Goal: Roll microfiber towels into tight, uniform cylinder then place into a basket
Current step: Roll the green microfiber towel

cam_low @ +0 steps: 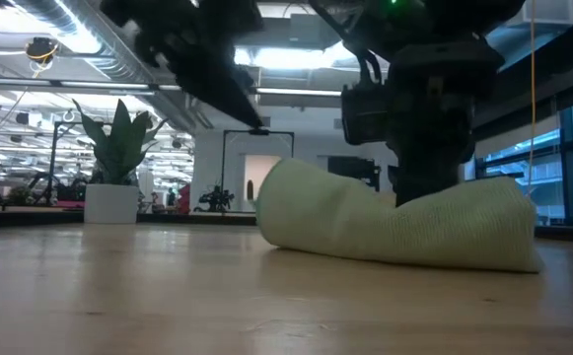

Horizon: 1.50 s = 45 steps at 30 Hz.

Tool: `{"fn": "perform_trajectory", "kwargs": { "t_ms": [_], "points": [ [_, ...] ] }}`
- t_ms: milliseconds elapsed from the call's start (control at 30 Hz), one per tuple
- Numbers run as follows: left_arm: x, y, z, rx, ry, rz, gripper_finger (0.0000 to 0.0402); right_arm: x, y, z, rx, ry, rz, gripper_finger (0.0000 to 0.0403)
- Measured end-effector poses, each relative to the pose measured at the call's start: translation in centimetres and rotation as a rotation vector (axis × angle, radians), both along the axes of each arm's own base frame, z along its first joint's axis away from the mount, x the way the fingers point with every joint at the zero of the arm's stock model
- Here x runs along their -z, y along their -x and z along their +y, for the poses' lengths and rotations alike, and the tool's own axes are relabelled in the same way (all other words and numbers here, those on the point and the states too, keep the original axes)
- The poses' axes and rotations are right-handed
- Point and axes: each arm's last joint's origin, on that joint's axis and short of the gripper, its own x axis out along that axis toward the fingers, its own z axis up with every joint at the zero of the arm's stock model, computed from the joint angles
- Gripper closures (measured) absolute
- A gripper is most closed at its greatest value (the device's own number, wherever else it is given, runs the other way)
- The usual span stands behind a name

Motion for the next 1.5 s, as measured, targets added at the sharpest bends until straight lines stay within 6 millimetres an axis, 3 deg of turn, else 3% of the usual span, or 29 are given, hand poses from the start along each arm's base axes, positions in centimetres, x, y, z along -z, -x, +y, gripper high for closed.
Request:
{"fn": "perform_trajectory", "kwargs": {
  "t_ms": [233,500,767,1000,1500],
  "points": [
    [-0.7,0.0,-1.9,0.056,-0.029,-0.065,0.0397,0.0,-0.1,-0.4,0.002,-0.021,0.004,0.0276],
    [-0.7,-0.2,-2.1,0.049,-0.032,-0.091,0.0343,0.0,-0.1,-0.4,0.015,-0.030,0.004,0.0276],
    [0.8,-0.9,-2.4,0.196,-0.145,-0.064,0.0336,-0.2,-0.3,-1.2,0.072,-0.189,0.058,0.0276],
    [1.8,-1.3,-2.8,0.377,-0.197,-0.056,0.0340,-0.1,-0.5,-2.2,0.116,-0.185,0.059,0.0276],
    [5.4,-3.5,-3.0,0.380,-0.229,-0.066,0.0337,-0.1,-0.6,-3.2,0.124,-0.170,0.044,0.0276]
  ]
}}
